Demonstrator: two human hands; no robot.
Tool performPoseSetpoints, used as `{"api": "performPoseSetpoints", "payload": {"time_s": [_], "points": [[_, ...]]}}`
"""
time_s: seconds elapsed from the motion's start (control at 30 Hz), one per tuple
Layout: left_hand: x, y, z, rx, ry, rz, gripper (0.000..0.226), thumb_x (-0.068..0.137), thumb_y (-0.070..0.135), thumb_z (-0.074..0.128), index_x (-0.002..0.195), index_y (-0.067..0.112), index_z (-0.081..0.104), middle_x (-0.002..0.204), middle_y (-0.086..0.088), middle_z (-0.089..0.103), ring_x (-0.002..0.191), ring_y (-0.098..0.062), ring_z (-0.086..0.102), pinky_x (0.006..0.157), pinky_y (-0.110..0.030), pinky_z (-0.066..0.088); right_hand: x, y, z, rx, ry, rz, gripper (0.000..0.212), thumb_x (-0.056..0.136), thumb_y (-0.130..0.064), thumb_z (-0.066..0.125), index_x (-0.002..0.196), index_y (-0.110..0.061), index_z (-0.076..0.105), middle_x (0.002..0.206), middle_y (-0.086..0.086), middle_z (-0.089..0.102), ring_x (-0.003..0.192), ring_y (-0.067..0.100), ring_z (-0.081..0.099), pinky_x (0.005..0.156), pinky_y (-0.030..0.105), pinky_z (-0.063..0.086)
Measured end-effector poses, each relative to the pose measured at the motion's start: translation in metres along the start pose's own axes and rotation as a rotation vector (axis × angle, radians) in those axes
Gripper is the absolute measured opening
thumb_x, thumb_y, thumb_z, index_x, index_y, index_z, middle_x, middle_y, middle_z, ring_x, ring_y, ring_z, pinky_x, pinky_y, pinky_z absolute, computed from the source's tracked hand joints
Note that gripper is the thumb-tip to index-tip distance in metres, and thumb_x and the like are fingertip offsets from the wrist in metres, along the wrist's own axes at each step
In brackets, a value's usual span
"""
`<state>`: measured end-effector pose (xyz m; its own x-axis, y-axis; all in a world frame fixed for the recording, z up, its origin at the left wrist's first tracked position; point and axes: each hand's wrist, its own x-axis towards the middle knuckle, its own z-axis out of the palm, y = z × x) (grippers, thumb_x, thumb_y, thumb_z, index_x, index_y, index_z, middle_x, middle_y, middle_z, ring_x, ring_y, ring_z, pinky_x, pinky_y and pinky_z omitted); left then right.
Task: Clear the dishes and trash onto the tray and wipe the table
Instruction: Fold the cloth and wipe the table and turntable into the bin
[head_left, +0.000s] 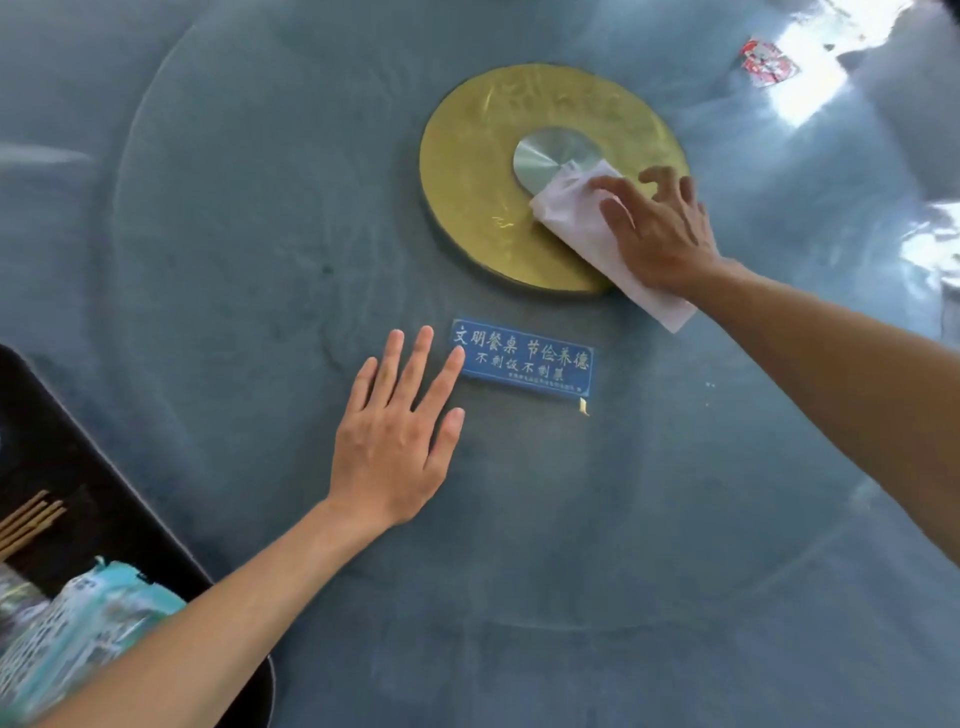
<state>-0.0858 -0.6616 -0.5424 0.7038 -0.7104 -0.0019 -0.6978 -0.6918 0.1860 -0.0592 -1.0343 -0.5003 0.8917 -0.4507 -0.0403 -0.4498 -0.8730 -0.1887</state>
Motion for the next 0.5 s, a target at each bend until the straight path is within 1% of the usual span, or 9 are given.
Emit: {"api": "performPoseSetpoints", "payload": {"time_s": [0.07,0.13,0.17,0.23,0.33,0.4,0.43,0.5], "points": [[0.000,-0.001,0.000,-0.007,0.011,0.001,0.058,0.105,0.044,0.024,0.161,0.029,0.022,0.170,-0.005,0.013,0.157,-0.029,0.008,0.126,-0.047,0.015,-0.001,0.002,0.011,0.030,0.056,-0.031,0.040,0.105,-0.055,0.034,0.143,-0.050,0.043,0.141,0.009,0.042,0.130,0.037,0.037,0.108,0.049,0.031],[0.001,-0.002,-0.001,-0.008,0.020,0.005,0.058,0.105,0.044,0.024,0.161,0.029,0.022,0.170,-0.005,0.014,0.157,-0.028,0.008,0.126,-0.046,0.014,-0.005,-0.001,0.016,0.073,0.082,-0.067,0.043,0.104,-0.055,0.040,0.146,-0.046,0.045,0.137,0.011,0.043,0.126,0.037,0.039,0.107,0.048,0.033],[0.001,-0.003,-0.001,-0.007,0.023,0.013,0.058,0.105,0.044,0.024,0.161,0.029,0.022,0.170,-0.004,0.014,0.157,-0.028,0.008,0.126,-0.046,0.014,-0.009,-0.003,0.016,0.076,0.075,-0.107,0.045,0.103,-0.055,0.042,0.147,-0.044,0.045,0.136,0.012,0.043,0.124,0.038,0.040,0.104,0.049,0.036],[0.002,-0.007,-0.002,-0.006,0.025,0.035,0.057,0.105,0.044,0.024,0.161,0.029,0.023,0.170,-0.004,0.015,0.157,-0.028,0.009,0.126,-0.045,0.013,-0.025,-0.008,0.017,0.055,0.048,-0.221,0.047,0.103,-0.056,0.045,0.148,-0.042,0.045,0.135,0.012,0.044,0.121,0.037,0.044,0.093,0.047,0.043],[0.005,-0.020,-0.006,-0.006,0.019,0.054,0.057,0.105,0.041,0.025,0.160,0.029,0.025,0.169,-0.003,0.017,0.157,-0.027,0.011,0.126,-0.045,0.013,-0.066,-0.027,0.020,0.040,0.050,-0.379,0.048,0.104,-0.053,0.047,0.148,-0.035,0.049,0.130,0.012,0.050,0.111,0.035,0.053,0.085,0.044,0.046],[0.008,-0.030,-0.009,-0.006,0.010,0.067,0.056,0.104,0.038,0.026,0.160,0.029,0.028,0.169,-0.003,0.019,0.157,-0.027,0.013,0.126,-0.044,0.014,-0.105,-0.049,0.026,0.062,0.021,-0.435,0.047,0.103,-0.049,0.048,0.145,-0.029,0.052,0.120,0.015,0.056,0.098,0.037,0.058,0.082,0.045,0.050],[0.010,-0.035,-0.011,-0.011,0.000,0.072,0.056,0.104,0.037,0.026,0.159,0.029,0.030,0.168,-0.003,0.021,0.156,-0.027,0.015,0.126,-0.044,0.014,-0.128,-0.060,0.029,0.087,0.007,-0.475,0.046,0.101,-0.046,0.048,0.142,-0.026,0.054,0.115,0.016,0.058,0.090,0.038,0.060,0.077,0.046,0.052],[0.016,-0.047,-0.017,-0.024,-0.023,0.082,0.056,0.102,0.035,0.026,0.158,0.029,0.032,0.168,-0.002,0.022,0.156,-0.027,0.016,0.125,-0.044,0.013,-0.177,-0.081,0.040,0.108,-0.013,-0.610,0.043,0.098,-0.041,0.050,0.137,-0.023,0.053,0.110,0.011,0.055,0.080,0.038,0.061,0.068,0.044,0.053]]}}
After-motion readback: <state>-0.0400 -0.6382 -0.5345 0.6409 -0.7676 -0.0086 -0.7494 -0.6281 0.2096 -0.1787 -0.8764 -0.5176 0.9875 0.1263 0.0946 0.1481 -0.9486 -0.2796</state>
